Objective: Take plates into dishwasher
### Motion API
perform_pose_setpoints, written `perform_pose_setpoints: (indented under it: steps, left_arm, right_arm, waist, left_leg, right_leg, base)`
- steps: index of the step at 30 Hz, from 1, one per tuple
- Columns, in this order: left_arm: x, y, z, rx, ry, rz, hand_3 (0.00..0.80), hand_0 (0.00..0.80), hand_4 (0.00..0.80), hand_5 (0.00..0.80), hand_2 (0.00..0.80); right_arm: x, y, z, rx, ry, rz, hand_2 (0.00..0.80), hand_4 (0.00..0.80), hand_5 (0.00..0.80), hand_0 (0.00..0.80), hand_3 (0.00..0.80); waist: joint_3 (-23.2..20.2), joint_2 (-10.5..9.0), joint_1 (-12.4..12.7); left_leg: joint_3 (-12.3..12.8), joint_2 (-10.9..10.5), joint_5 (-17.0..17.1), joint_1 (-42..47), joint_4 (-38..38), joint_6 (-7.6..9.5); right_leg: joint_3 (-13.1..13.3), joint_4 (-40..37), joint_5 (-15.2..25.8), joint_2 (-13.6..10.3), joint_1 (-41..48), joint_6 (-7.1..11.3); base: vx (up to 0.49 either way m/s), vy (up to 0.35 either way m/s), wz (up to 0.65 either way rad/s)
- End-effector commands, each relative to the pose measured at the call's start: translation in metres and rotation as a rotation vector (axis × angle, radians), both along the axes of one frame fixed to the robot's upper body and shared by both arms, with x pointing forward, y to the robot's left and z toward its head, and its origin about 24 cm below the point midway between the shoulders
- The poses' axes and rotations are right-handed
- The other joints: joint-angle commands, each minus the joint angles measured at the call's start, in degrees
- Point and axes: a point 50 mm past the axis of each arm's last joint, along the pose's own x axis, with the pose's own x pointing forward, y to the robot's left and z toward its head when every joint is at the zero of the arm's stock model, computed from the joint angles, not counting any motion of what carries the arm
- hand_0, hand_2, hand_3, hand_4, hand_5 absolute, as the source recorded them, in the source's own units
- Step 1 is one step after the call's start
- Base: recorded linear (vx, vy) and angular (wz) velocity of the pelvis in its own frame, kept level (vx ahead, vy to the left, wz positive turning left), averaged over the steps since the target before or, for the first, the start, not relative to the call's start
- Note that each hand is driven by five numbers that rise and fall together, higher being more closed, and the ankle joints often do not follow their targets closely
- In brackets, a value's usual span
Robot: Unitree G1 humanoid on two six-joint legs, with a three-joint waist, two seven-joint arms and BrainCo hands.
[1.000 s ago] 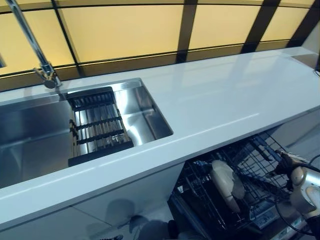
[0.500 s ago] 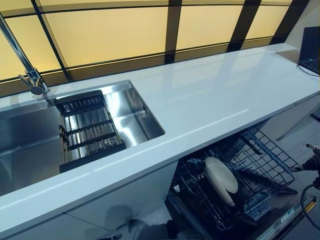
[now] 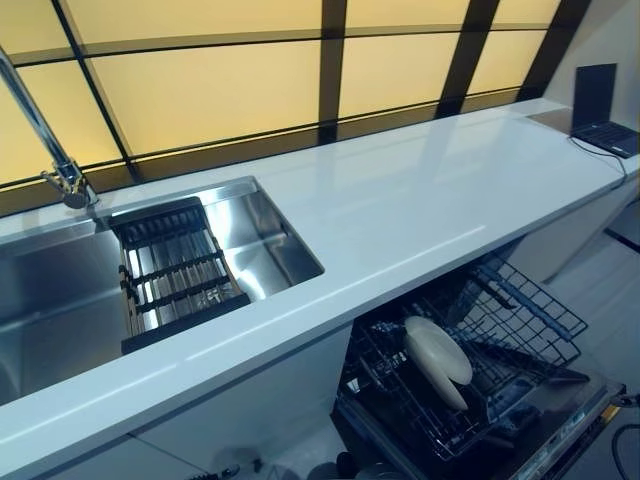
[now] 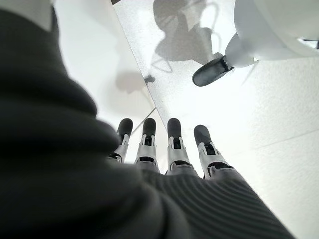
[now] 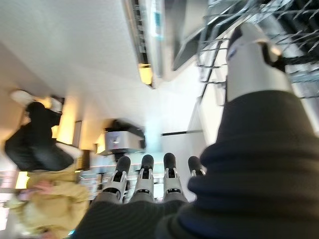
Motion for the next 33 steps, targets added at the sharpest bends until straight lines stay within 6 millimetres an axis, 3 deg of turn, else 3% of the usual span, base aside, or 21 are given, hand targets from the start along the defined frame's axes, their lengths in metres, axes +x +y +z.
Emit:
perform_pose_setpoints:
  steps: [1, 2, 6, 8, 9, 11, 13, 14, 16, 17, 21, 26, 31, 33]
  left_arm:
    - [0.025, 0.035, 0.017, 0.120, -0.044, 0.016, 0.000, 0.000, 0.000, 0.000, 0.000]
    - [0.025, 0.036, 0.017, 0.121, -0.043, 0.018, 0.000, 0.000, 0.000, 0.000, 0.000]
    - [0.018, 0.050, 0.021, 0.158, -0.020, 0.079, 0.000, 0.000, 0.000, 0.000, 0.000]
    - [0.015, 0.055, 0.022, 0.167, -0.014, 0.089, 0.000, 0.000, 0.000, 0.000, 0.000]
    - [0.015, 0.056, 0.023, 0.168, -0.015, 0.090, 0.000, 0.000, 0.000, 0.000, 0.000]
    - [0.024, 0.060, 0.026, 0.183, -0.043, 0.094, 0.000, 0.000, 0.000, 0.000, 0.000]
    - [0.040, 0.065, 0.033, 0.207, -0.074, 0.088, 0.000, 0.000, 0.000, 0.000, 0.000]
    - [0.049, 0.067, 0.037, 0.219, -0.103, 0.099, 0.000, 0.000, 0.000, 0.000, 0.000]
    - [0.076, 0.067, 0.047, 0.216, -0.190, 0.152, 0.000, 0.000, 0.000, 0.000, 0.000]
    - [0.085, 0.063, 0.049, 0.206, -0.218, 0.158, 0.000, 0.000, 0.000, 0.000, 0.000]
    - [0.090, 0.050, 0.044, 0.169, -0.244, 0.106, 0.000, 0.000, 0.000, 0.000, 0.000]
    - [0.059, 0.051, 0.032, 0.150, -0.170, 0.095, 0.000, 0.000, 0.000, 0.000, 0.000]
    - [0.053, 0.053, 0.031, 0.145, -0.139, 0.121, 0.000, 0.000, 0.000, 0.000, 0.000]
    - [0.043, 0.057, 0.029, 0.138, -0.143, 0.200, 0.000, 0.000, 0.000, 0.000, 0.000]
  right_arm:
    - [0.016, 0.002, 0.005, 0.017, -0.144, -0.030, 0.000, 0.000, 0.000, 0.000, 0.000]
    - [0.016, 0.002, 0.004, 0.019, -0.143, -0.034, 0.000, 0.000, 0.000, 0.000, 0.000]
    - [-0.006, 0.006, -0.039, 0.122, -0.104, -0.129, 0.000, 0.000, 0.000, 0.000, 0.000]
    - [-0.010, 0.008, -0.055, 0.180, -0.075, -0.175, 0.000, 0.000, 0.000, 0.000, 0.000]
    - [-0.010, 0.008, -0.055, 0.185, -0.075, -0.175, 0.000, 0.000, 0.000, 0.000, 0.000]
    - [-0.006, 0.017, -0.073, 0.252, -0.045, -0.208, 0.000, 0.000, 0.000, 0.000, 0.000]
    - [0.000, 0.028, -0.086, 0.333, -0.064, -0.228, 0.000, 0.000, 0.000, 0.000, 0.000]
    - [0.005, 0.034, -0.091, 0.392, -0.093, -0.236, 0.000, 0.000, 0.000, 0.000, 0.000]
    - [0.015, 0.044, -0.098, 0.516, -0.180, -0.275, 0.000, 0.000, 0.000, 0.000, 0.000]
    - [0.015, 0.049, -0.103, 0.582, -0.209, -0.310, 0.000, 0.000, 0.000, 0.000, 0.000]
    - [0.000, 0.063, -0.123, 0.777, -0.287, -0.476, 0.000, 0.000, 0.000, 0.000, 0.000]
    - [-0.022, 0.069, -0.136, 0.844, -0.278, -0.585, 0.000, 0.000, 0.000, 0.000, 0.000]
    - [-0.010, 0.080, -0.141, 0.859, -0.297, -0.581, 0.000, 0.000, 0.000, 0.000, 0.000]
    - [-0.014, 0.084, -0.144, 0.865, -0.237, -0.564, 0.000, 0.000, 0.000, 0.000, 0.000]
  waist:
    - [3.69, -0.94, 0.80]
    - [3.64, -0.91, 0.84]
    - [1.92, -0.38, 5.51]
    - [1.23, -0.95, 8.38]
    - [1.23, -1.05, 8.51]
    - [0.80, -2.21, 11.62]
    - [1.55, -3.24, 12.75]
    - [2.14, -3.58, 13.64]
    - [4.30, -3.39, 14.84]
    - [5.07, -3.11, 15.06]
    - [6.46, -2.14, 14.91]
    - [5.63, -0.32, 16.59]
    - [5.97, 2.38, 17.90]
    - [6.58, 3.23, 18.44]
  left_leg:
    - [-1.59, 0.11, -3.28, -0.88, 0.63, 5.23]
    - [-1.58, 0.14, -3.22, -1.02, 0.61, 5.26]
    - [-1.88, 1.28, -0.62, -6.72, 0.86, 5.47]
    - [-0.89, 2.03, 0.21, -10.18, 2.81, 5.24]
    - [-0.83, 2.10, 0.05, -10.48, 3.24, 5.25]
    - [-0.01, 3.58, -0.11, -15.58, 7.12, 5.75]
    - [-1.32, 6.02, -0.72, -20.47, 12.85, 5.59]
    - [-0.94, 8.01, -0.52, -23.26, 15.69, 5.07]
    - [-1.67, 12.59, 2.20, -30.04, 20.85, 2.62]
    - [-2.25, 13.37, 3.67, -31.74, 21.45, 1.75]
    - [-2.63, 11.77, 6.90, -29.60, 16.32, 0.62]
    - [-2.67, 9.73, 9.69, -25.49, 8.90, -0.01]
    - [-5.30, 10.42, 11.39, -28.38, 9.77, -1.20]
    - [-6.40, 10.60, 13.36, -28.19, 3.90, -2.48]
  right_leg:
    - [-2.14, 10.69, 2.22, -1.58, -6.13, 6.33]
    - [-2.08, 11.20, 1.90, -1.51, -6.27, 6.25]
    - [-6.75, 17.16, -0.34, -4.28, -1.70, 4.38]
    - [-8.69, 17.24, 0.08, -6.90, 2.41, 4.28]
    - [-8.80, 17.14, 0.15, -7.06, 2.71, 4.31]
    - [-10.20, 14.91, 0.06, -9.18, 7.70, 4.60]
    - [-9.90, 13.84, -2.85, -8.06, 8.12, 4.03]
    - [-11.60, 13.47, -4.93, -7.62, 8.79, 3.49]
    - [-12.80, 11.59, -13.96, -4.00, 10.66, 1.70]
    - [-12.60, 11.57, -16.24, -2.65, 11.28, 1.46]
    - [-12.69, 12.87, -18.16, -0.70, 11.50, 1.05]
    - [-14.51, 12.29, -19.80, -1.33, 14.43, 0.69]
    - [-15.13, 20.33, -26.32, -0.73, 11.85, -1.84]
    - [-15.23, 22.28, -27.30, 0.17, 10.90, -2.92]
  base:
    - [-0.244, 0.012, -0.47]
    - [-0.331, -0.050, -0.44]
    - [-0.348, -0.140, -0.56]
    - [-0.310, -0.197, -0.51]
    - [-0.337, -0.235, -0.47]
    - [-0.422, -0.367, -0.59]
    - [-0.433, -0.499, -0.78]
    - [-0.491, -0.530, -0.62]
    - [-0.498, -0.446, -0.11]
    - [-0.393, -0.324, -0.24]
    - [-0.232, -0.150, 0.19]
    - [-0.074, -0.054, 0.29]
    - [-0.220, -0.118, 0.06]
    - [-0.167, -0.154, -0.07]
